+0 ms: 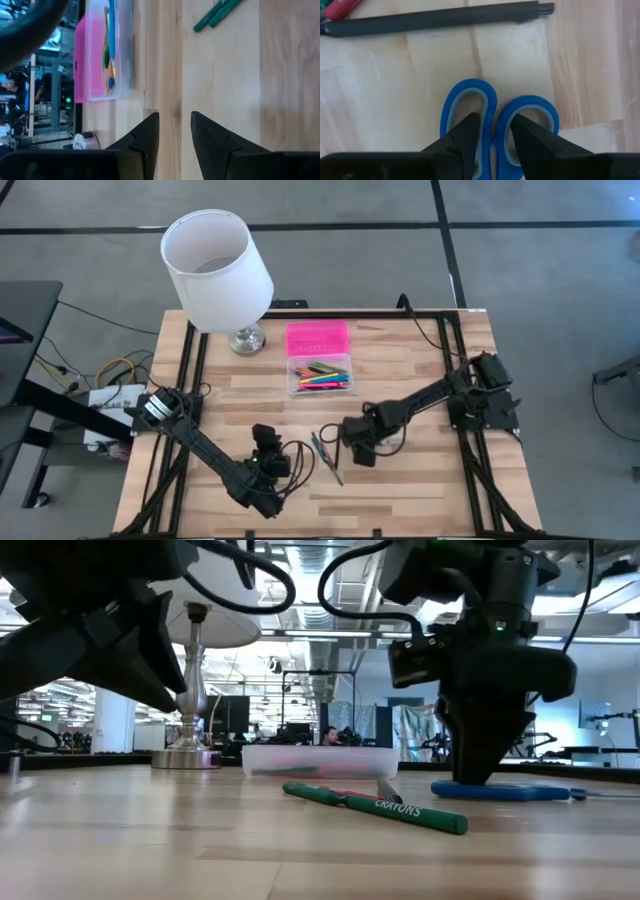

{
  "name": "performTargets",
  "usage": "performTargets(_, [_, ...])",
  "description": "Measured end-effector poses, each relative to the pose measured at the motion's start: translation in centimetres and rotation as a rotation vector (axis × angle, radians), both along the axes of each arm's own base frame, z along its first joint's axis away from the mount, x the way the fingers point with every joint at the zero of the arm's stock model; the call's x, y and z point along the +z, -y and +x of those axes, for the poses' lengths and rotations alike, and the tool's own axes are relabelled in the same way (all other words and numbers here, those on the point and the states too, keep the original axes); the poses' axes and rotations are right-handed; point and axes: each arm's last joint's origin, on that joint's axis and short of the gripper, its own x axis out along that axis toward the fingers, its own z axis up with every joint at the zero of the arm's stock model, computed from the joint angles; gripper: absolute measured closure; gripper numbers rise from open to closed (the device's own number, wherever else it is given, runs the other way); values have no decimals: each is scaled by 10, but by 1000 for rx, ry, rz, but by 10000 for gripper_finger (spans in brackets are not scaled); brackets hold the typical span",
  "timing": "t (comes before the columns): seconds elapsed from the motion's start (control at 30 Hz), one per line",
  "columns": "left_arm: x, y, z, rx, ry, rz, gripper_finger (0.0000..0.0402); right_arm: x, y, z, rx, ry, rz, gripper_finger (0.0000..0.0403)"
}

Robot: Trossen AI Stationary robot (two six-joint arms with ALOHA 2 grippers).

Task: Pick & place school supplies into a supply box
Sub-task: Put the blue scissors into the pink supply box

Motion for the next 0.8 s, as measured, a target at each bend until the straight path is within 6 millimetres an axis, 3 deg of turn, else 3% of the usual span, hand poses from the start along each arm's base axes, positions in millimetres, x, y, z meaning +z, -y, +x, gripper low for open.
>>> performTargets(0.5, [0,-1,-1,1,-13,7,294,0,2,1,0,12,-9,323])
performTargets(0.8, [0,-1,-1,1,-12,7,294,0,2,1,27,12,-14,325])
